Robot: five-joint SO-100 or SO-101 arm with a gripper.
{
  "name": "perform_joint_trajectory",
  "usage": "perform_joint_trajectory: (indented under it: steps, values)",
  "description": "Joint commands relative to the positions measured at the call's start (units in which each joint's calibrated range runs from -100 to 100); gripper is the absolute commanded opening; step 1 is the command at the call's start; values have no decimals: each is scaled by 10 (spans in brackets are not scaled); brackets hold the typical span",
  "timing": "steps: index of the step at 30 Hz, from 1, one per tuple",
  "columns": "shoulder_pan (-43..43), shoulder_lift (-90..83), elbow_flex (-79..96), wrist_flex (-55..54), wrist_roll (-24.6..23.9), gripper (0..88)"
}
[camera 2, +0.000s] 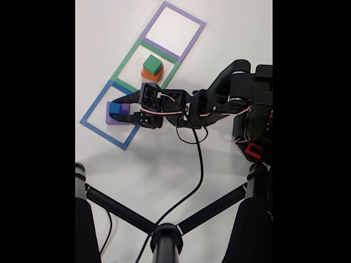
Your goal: Tower of hanoi
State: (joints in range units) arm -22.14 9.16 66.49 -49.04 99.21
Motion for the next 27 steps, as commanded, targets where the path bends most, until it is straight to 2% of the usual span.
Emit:
perform_joint_trajectory:
  steps: [1, 12, 27]
  values:
    - [5, -1, -12, -19, 8, 23]
    - [5, 30, -12, -45, 8, 71]
    - [13, 20, -15, -61, 8, 236]
